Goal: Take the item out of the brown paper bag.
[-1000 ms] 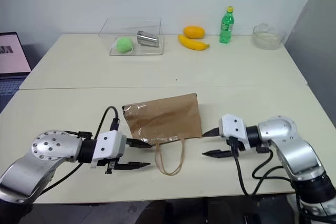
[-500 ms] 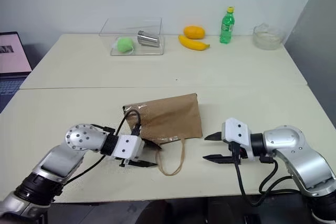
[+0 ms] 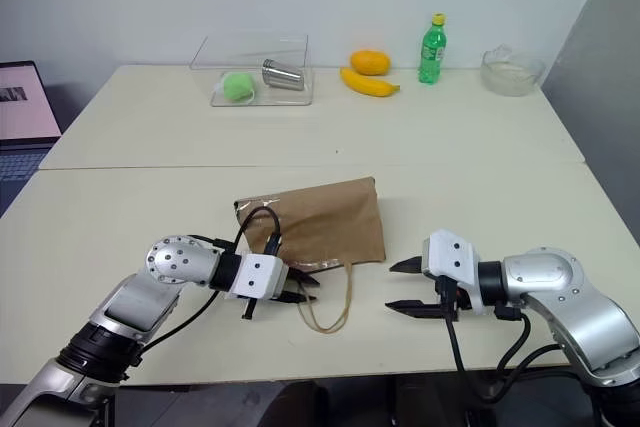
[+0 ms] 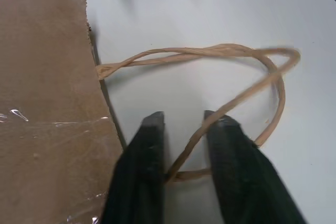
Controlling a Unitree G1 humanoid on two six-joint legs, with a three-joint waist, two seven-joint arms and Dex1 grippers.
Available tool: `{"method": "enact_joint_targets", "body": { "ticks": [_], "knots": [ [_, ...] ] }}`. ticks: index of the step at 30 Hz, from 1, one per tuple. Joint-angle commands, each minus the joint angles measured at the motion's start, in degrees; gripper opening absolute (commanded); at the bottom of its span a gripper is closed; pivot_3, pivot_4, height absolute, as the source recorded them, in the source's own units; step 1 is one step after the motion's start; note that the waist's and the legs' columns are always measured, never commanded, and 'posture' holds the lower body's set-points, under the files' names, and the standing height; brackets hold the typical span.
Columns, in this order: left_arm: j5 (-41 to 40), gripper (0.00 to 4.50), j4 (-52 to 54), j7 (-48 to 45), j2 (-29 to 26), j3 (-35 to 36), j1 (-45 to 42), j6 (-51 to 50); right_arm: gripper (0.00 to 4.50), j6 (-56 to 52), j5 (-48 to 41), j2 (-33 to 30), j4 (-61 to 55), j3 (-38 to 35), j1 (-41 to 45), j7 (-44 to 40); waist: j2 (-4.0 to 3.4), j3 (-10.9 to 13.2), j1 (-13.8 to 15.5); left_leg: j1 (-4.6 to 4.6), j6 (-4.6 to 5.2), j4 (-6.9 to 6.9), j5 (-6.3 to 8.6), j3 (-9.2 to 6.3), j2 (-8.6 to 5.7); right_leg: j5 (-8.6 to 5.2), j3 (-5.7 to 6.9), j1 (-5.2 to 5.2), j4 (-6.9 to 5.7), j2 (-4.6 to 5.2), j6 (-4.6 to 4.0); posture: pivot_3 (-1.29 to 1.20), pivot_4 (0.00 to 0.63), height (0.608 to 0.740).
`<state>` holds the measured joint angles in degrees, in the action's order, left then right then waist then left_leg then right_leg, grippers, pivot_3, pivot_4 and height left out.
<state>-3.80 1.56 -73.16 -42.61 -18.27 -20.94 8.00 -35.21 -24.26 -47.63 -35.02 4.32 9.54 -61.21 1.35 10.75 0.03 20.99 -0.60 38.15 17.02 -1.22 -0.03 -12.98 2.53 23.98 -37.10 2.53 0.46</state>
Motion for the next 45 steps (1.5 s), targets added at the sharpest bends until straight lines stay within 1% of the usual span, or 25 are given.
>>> {"method": "enact_joint_targets", "body": {
  "ticks": [1, 3, 7, 11, 14, 17, 20, 22, 26, 30, 37, 41, 44, 45],
  "knots": [
    [-0.5, 0.02, 0.4, -0.1, -0.3, 0.8, -0.1, 0.4, 2.74, 1.4, -0.8, -0.8, -1.8, 0.0, -0.1, -0.2, 0.00, 0.0, 0.0, 0.00, 0.00, 0.00, 0.00, 0.00, 0.00, 0.00, 0.00, 0.00, 0.00, 0.00, 0.00, 0.00, 0.150, 0.740],
    [-2.3, 0.02, 0.9, -0.2, -0.4, 2.0, 0.0, -2.0, 2.74, 2.0, -0.3, -1.1, -1.7, 0.7, -0.3, -0.6, 0.00, 0.0, 0.0, 0.00, 0.00, 0.00, 0.00, 0.00, 0.00, 0.00, 0.00, 0.00, 0.00, 0.00, 0.00, 0.00, 0.150, 0.740],
    [-8.0, 0.02, 2.4, 0.3, -0.2, 5.5, -0.8, -10.1, 2.74, 4.3, 1.1, -2.4, -1.7, 3.2, -0.9, -2.3, 0.00, 0.0, -0.1, 0.00, 0.00, 0.00, 0.00, -0.01, 0.01, 0.00, 0.02, 0.00, 0.00, -0.01, 0.00, 0.00, 0.150, 0.740],
    [-15.5, 0.02, 4.9, 1.2, -0.5, 10.0, -2.7, -21.8, 2.74, 8.3, 3.5, -2.8, -0.3, 7.6, 1.3, -5.0, 0.00, 0.0, -0.1, -0.01, 0.00, 0.06, 0.00, -0.02, 0.04, 0.00, 0.04, -0.01, -0.05, -0.04, 0.00, 0.00, 0.150, 0.740],
    [-17.7, 0.02, 5.9, 2.4, -0.1, 11.7, -3.0, -26.0, 2.74, 10.2, 4.9, -1.2, 1.1, 10.5, 3.9, -5.6, 0.00, 0.0, -0.3, -0.10, 0.00, 0.10, 0.00, -0.01, 0.11, 0.01, 0.02, -0.10, -0.04, -0.13, 0.02, 0.00, 0.150, 0.740],
    [-20.4, 0.02, 6.7, 5.5, 1.8, 13.7, -3.8, -30.8, 2.74, 16.4, 10.8, 2.5, 5.6, 16.7, 8.3, -6.1, 0.01, 0.0, -0.3, -0.15, -0.01, 0.10, 0.00, 0.00, 0.23, 0.01, 0.01, -0.15, -0.01, -0.25, 0.02, 0.00, 0.150, 0.740],
    [-22.1, 0.02, 7.9, 7.4, 2.8, 14.7, -4.1, -34.1, 2.74, 20.3, 14.4, 6.7, 9.8, 20.3, 11.4, -5.0, 0.02, 0.0, -0.2, -0.13, -0.01, 0.12, -0.01, -0.04, 0.31, 0.01, 0.05, -0.14, -0.02, -0.32, 0.01, 0.00, 0.150, 0.740],
    [-23.0, 0.02, 8.4, 8.7, 3.2, 15.4, -4.4, -35.6, 2.74, 23.9, 17.3, 9.7, 13.5, 22.4, 13.5, -4.1, 0.02, 0.0, -0.2, -0.10, -0.03, 0.13, -0.01, -0.03, 0.37, 0.02, 0.05, -0.13, -0.01, -0.37, 0.00, 0.00, 0.150, 0.740],
    [-23.7, 0.02, 8.8, 9.7, 3.3, 15.7, -4.9, -37.2, 2.74, 31.7, 23.2, 13.5, 19.7, 25.6, 16.1, -2.8, 0.02, 0.0, -0.2, -0.11, -0.03, 0.20, -0.01, -0.01, 0.38, 0.03, 0.02, -0.14, -0.03, -0.37, -0.02, 0.00, 0.150, 0.740],
    [-23.9, 0.02, 8.7, 10.0, 3.3, 15.7, -5.4, -37.6, 2.74, 35.8, 26.9, 17.4, 24.0, 27.4, 17.9, -0.8, 0.03, 0.0, -0.2, -0.09, -0.03, 0.30, -0.01, 0.03, 0.37, 0.07, -0.01, -0.14, -0.05, -0.37, -0.09, 0.00, 0.150, 0.740],
    [-23.7, 0.02, 8.2, 9.9, 3.0, 15.8, -5.8, -37.3, 2.74, 41.3, 32.6, 20.8, 28.6, 29.3, 19.8, 1.5, 0.03, 0.0, -0.2, -0.09, -0.03, 0.33, -0.01, 0.03, 0.38, 0.20, -0.02, -0.15, -0.06, -0.37, -0.32, 0.00, 0.150, 0.740],
    [-23.5, 0.02, 8.0, 10.0, 3.1, 15.7, -5.9, -37.1, 2.74, 41.4, 33.8, 21.6, 30.0, 30.0, 20.0, 1.1, 0.03, 0.0, -0.2, -0.09, -0.03, 0.33, -0.01, 0.03, 0.39, 0.21, -0.02, -0.14, -0.07, -0.39, -0.33, 0.00, 0.150, 0.740],
    [-23.5, 0.00, 8.0, 10.0, 3.2, 15.7, -5.9, -37.1, 2.13, 40.6, 33.5, 21.7, 30.4, 30.1, 19.9, 0.3, 0.03, 0.0, -0.2, -0.09, -0.03, 0.34, -0.01, 0.05, 0.39, 0.22, -0.04, -0.14, -0.06, -0.39, -0.35, 0.00, 0.150, 0.740],
    [-23.6, 0.00, 8.1, 10.1, 3.2, 15.7, -5.9, -37.1, 1.81, 40.3, 33.4, 21.8, 30.4, 30.1, 19.8, 0.2, 0.03, 0.0, -0.2, -0.09, -0.03, 0.34, -0.01, 0.05, 0.39, 0.22, -0.04, -0.14, -0.06, -0.39, -0.35, 0.00, 0.150, 0.740]
  ]
}}
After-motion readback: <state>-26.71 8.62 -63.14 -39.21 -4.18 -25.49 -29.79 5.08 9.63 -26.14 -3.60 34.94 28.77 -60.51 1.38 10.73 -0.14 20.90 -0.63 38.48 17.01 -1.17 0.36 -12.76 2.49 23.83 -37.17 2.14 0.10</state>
